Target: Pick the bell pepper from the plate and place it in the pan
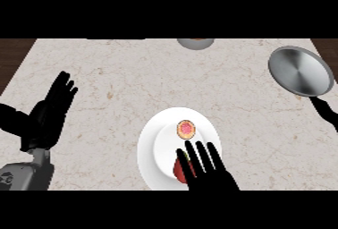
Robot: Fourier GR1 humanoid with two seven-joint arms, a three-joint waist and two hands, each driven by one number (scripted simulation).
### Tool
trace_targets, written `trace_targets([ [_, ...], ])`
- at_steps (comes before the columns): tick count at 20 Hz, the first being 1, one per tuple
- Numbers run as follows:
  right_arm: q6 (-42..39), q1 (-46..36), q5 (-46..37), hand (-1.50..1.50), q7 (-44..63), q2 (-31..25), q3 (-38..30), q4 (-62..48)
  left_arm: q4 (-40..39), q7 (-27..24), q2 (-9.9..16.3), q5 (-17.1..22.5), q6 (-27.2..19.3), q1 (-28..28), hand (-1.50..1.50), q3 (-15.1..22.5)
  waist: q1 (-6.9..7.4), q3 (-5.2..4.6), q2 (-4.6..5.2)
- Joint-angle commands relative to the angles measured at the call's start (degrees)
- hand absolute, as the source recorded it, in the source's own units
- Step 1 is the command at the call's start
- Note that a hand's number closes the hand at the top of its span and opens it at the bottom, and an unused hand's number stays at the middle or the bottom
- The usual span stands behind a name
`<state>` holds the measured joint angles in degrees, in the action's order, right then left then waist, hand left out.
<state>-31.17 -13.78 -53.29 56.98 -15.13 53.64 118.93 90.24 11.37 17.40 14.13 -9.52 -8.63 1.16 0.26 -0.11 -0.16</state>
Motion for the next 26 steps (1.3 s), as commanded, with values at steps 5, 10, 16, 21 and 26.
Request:
trace_targets([
  [5,-5.2,-2.4,-7.0,-1.5,5.4,13.1,0.9,-10.1,0.6,-0.5,-0.5,-1.1,0.6,2.1,0.0,-1.2,-0.03,0.07,0.14],
  [10,-7.2,-1.6,-7.7,-1.5,9.6,14.9,3.1,-12.0,1.2,0.9,-2.0,-1.9,0.0,0.0,0.0,0.2,-0.24,0.05,0.11],
  [16,-5.5,-1.0,-10.4,-1.5,6.8,15.0,-1.0,-17.0,-3.2,-4.5,-1.8,-2.0,2.7,1.3,0.0,-1.8,-0.22,0.05,0.22],
  [21,-1.9,-0.2,-12.6,-1.5,-2.9,13.0,-7.2,-20.2,2.1,2.5,-2.8,-3.0,0.7,0.0,0.0,-1.4,-0.18,0.12,0.14],
  [26,-4.1,-1.3,-11.4,-1.5,0.0,15.1,-5.9,-21.6,-0.7,3.8,-2.3,-2.7,2.3,-3.7,0.0,-3.6,-0.28,0.11,0.13],
])
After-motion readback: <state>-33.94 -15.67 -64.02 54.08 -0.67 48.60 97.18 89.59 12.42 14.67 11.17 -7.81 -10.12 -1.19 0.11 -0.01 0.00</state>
